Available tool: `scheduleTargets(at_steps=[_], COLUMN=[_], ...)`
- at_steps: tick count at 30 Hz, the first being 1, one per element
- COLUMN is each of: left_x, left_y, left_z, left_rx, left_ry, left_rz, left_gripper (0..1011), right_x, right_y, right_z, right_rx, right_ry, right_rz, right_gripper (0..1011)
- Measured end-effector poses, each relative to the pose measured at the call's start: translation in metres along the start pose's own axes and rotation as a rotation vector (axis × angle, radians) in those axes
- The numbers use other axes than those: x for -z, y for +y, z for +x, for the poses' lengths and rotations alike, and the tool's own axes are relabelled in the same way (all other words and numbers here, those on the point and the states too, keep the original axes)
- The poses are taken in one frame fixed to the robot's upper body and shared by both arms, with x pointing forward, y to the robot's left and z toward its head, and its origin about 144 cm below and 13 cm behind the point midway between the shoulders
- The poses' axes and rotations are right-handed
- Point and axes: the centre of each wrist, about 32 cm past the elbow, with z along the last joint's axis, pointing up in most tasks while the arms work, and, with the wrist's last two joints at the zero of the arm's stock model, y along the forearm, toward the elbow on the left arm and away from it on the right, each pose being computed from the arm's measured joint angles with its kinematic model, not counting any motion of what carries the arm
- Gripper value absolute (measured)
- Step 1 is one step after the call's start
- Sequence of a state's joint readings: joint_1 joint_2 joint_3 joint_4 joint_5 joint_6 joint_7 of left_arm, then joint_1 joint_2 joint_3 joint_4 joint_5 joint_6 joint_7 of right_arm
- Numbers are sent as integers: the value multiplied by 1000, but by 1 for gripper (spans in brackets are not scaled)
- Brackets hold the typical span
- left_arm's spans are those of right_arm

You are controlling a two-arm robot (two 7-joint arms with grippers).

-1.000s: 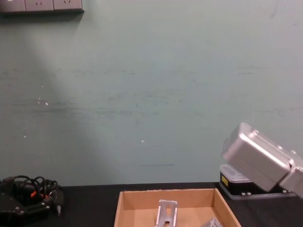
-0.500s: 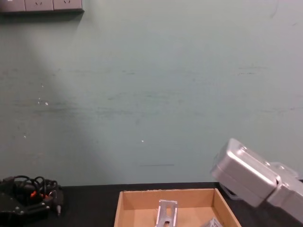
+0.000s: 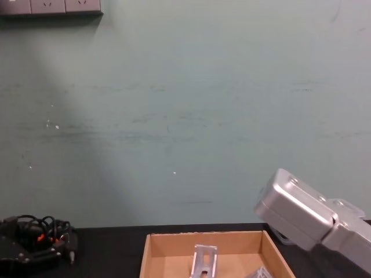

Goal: Use one hand to pick up the angle iron from the table and place it into the box.

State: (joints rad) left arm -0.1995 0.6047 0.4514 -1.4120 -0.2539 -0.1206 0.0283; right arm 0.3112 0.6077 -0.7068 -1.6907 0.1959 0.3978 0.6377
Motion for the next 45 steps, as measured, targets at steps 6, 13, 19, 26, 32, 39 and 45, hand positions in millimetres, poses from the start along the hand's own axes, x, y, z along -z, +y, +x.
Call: scheduleTargets(at_steps=[6,13,19,26,32,39,45], left_x=[0,0,0,0,0,0,0], left_y=[0,0,0,0,0,0,0], left_z=[0,0,0,0,0,0,0], left_rx=[0,0,0,0,0,0,0], left_ry=[0,0,0,0,0,0,0], left_rz=[0,0,0,0,0,0,0], left_gripper=[1000,1000,1000,1000,1000,1000,1000], right_x=[0,2,2,2,-6,-33,-49], right_y=[0,0,0,1,-2,-14,-21], right_z=[1,3,4,4,9,24,41], right_rx=[8,14,15,15,25,83,148], right_ry=[1,3,2,2,-7,-47,-81], right_rz=[-1,-4,-5,-4,39,155,216], right_gripper=[453,233,123,114,114,114,114])
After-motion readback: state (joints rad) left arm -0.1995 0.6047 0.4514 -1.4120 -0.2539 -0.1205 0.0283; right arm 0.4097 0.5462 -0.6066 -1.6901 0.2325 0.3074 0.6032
